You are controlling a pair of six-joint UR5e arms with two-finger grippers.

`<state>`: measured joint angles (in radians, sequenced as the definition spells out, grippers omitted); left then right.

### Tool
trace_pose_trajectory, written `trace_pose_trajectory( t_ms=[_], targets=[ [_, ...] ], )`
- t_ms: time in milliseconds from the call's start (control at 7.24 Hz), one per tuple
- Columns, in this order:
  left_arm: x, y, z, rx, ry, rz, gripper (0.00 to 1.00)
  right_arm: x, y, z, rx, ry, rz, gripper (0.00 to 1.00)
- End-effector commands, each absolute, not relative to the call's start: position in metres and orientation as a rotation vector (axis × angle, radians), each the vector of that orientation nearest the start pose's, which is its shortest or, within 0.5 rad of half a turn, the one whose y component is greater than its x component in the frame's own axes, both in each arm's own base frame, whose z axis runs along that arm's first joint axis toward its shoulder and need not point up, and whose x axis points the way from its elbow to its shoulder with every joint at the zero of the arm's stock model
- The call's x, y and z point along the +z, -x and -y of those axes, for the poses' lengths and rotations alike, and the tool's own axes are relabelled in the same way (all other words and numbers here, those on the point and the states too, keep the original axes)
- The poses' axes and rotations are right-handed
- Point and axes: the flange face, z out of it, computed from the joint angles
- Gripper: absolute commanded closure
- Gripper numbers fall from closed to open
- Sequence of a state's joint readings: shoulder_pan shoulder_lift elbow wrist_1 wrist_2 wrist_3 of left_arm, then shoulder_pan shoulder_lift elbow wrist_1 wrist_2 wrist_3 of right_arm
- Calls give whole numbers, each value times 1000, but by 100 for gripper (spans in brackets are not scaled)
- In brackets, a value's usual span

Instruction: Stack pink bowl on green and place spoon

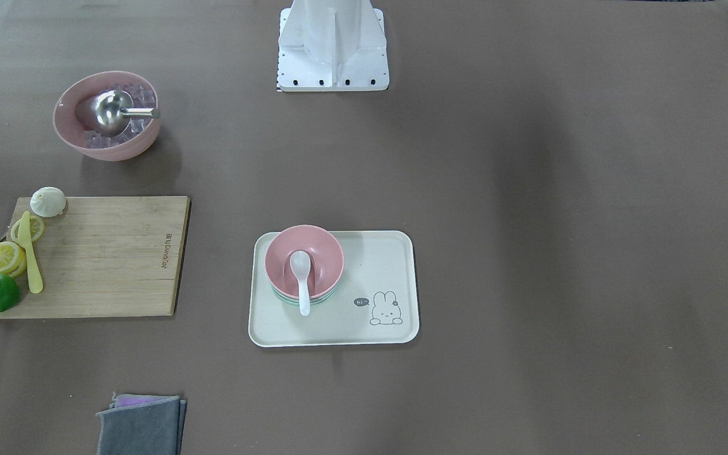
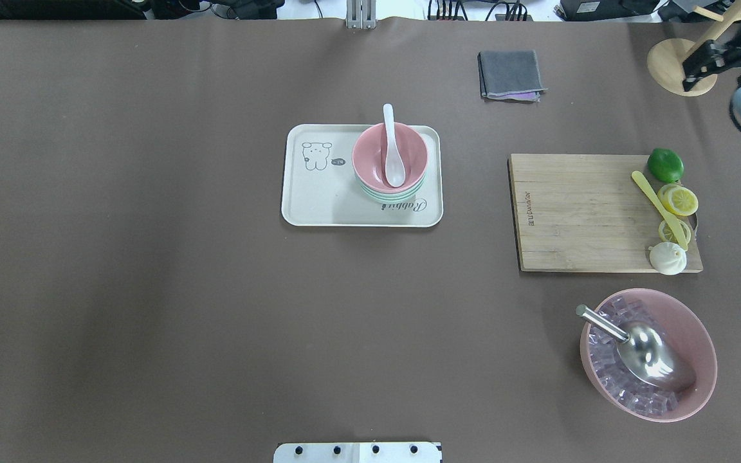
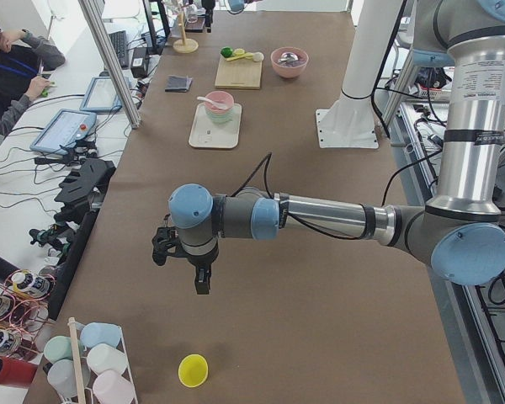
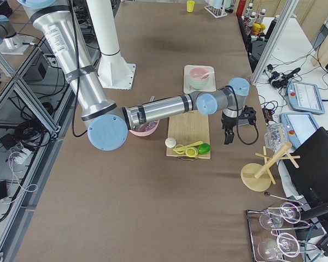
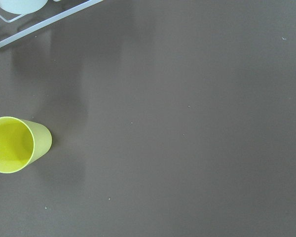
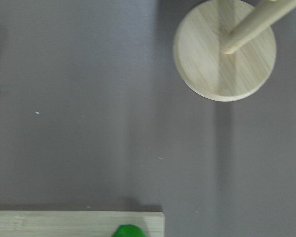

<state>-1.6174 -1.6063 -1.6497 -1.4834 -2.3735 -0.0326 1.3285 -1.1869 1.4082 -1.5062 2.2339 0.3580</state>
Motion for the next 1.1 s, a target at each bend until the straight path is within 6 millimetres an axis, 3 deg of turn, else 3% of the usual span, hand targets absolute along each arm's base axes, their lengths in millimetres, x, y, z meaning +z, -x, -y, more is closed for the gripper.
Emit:
trace_pose_trajectory(
  t_ms=[0,138,414,552,967],
  targets=[
    [608,85,506,-55,-38,-805,1,590,5,602,42,-33,761,0],
    [610,85,503,-54,-38,-805,1,608,-3,558,27,-29,747,0],
    [607,86,505,-43,-69,-794,1,612,-24,501,59,-28,744,0],
    [601,85,506,-30,-94,-802,1,609,-25,491,70,-30,746,0],
    [598,85,507,-24,-109,-802,1,610,-25,489,69,-28,746,0]
  ],
)
